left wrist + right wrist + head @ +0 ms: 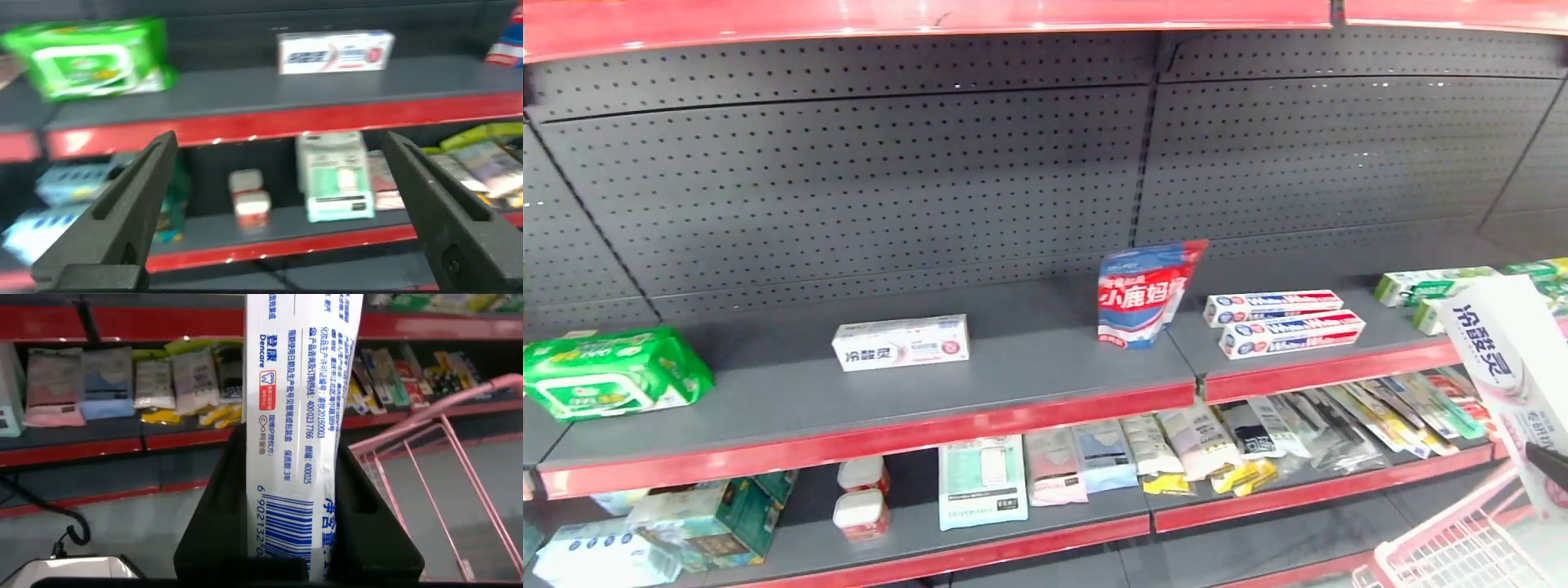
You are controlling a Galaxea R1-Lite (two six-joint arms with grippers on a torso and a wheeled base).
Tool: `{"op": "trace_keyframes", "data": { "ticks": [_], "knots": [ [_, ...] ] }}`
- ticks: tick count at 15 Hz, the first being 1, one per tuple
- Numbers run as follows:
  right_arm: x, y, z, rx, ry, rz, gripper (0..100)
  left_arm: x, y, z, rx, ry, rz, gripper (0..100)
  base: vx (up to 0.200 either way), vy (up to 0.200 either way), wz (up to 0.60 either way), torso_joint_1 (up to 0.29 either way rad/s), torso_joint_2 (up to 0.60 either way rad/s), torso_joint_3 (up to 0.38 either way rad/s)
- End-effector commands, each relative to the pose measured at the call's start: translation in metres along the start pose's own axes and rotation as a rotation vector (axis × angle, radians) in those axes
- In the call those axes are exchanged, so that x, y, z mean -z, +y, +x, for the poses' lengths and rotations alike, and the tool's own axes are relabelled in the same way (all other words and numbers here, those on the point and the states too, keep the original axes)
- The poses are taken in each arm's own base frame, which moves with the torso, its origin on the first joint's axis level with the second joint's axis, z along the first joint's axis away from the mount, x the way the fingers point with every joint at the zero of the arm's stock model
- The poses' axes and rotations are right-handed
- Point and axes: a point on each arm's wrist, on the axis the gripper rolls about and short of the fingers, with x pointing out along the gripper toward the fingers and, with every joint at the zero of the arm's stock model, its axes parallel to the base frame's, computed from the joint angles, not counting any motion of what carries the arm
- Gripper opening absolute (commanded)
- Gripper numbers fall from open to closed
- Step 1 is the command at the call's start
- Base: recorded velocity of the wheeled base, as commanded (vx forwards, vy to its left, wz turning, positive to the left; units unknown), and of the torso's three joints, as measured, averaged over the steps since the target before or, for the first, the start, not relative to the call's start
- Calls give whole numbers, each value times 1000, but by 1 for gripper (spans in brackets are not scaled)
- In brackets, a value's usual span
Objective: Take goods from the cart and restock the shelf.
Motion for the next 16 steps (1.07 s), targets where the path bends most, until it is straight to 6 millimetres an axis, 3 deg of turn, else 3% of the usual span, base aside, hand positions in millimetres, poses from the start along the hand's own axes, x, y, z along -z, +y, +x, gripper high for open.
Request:
{"op": "trace_keyframes", "data": {
  "ticks": [1, 5, 12, 16],
  "knots": [
    [0, 0, 1, -2, 3, -1, 0, 0, 0, 0, -1, 2, 0, 100, 0, 0, 600, 2, 7, 2],
    [0, 0, 0, -3, 1, -3, 0, 0, 0, 0, -1, 2, 0, 100, 0, 0, 600, 2, 2, 4],
    [-2, -1, -10, -4, -64, 18, 0, 0, 0, 0, -1, 2, 0, 100, 0, 0, 0, 0, 0, 0],
    [2, 3, -27, -130, -163, 17, 0, 0, 0, 0, -1, 2, 0, 100, 0, 0, 0, 0, 0, 0]
  ]
}}
